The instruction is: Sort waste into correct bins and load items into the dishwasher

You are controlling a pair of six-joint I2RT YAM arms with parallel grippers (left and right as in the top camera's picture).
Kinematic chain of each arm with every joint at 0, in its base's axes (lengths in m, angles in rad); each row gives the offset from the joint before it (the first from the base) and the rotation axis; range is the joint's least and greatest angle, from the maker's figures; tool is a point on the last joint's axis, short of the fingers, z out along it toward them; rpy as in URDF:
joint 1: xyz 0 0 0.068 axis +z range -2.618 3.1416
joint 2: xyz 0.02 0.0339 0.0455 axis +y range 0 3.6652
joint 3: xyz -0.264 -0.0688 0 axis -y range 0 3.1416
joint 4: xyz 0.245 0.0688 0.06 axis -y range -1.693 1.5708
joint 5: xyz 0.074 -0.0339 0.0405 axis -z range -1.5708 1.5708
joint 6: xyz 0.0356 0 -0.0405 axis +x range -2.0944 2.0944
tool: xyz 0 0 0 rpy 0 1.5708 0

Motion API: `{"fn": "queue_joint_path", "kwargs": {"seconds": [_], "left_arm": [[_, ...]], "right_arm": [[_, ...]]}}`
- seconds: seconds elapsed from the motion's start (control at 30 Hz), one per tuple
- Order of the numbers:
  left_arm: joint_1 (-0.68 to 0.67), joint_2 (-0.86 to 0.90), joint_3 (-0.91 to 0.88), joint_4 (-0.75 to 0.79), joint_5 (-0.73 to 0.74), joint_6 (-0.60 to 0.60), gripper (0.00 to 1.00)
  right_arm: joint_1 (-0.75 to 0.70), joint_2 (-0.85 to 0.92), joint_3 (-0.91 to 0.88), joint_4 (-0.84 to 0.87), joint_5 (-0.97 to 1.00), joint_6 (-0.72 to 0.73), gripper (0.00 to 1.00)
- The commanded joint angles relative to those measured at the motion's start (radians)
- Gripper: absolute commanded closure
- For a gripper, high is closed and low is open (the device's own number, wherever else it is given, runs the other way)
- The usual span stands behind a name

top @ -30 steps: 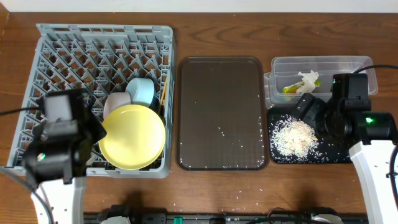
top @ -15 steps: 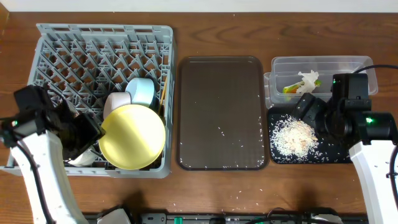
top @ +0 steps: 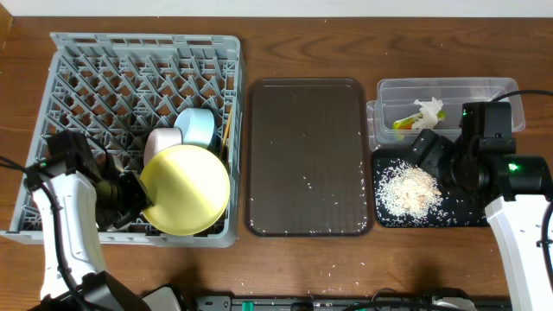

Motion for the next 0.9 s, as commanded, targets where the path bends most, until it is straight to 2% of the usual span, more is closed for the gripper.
{"fn": "queue_joint_path", "kwargs": {"seconds": [0.0,0.03,0.23,0.4,0.6,0.73,0.87], "left_arm": [[0.004,0.005,-0.023,0.013,-0.021,0.003,0.85],[0.004,0.002,-0.022,0.017,-0.021,0.003,0.92],[0.004,-0.043,0.017,0.013,0.014,-0.015,0.92],[0.004,-0.161,0.069,0.005,0.011,-0.038,0.93],[0.001,-0.301,0.082,0.009,-0.064,-0.045,0.93],[-0.071,-0.323,0.082,0.006,-0.122,-0.045,0.92],[-0.225,-0.323,0.082,0.002,-0.26,-0.065,0.93]], "right_arm": [[-0.01,-0.01,0.0,-0.002,0.003,0.014,0.01],[-0.01,-0.01,0.0,-0.002,0.003,0.014,0.01],[-0.01,-0.01,0.0,-0.002,0.003,0.014,0.01],[-0.01,-0.01,0.0,-0.002,0.003,0.014,0.01],[-0.01,-0.01,0.0,-0.002,0.003,0.014,0.01],[-0.01,-0.01,0.0,-0.002,0.003,0.014,0.01],[-0.01,-0.01,0.0,-0.002,0.003,0.014,0.01]]}}
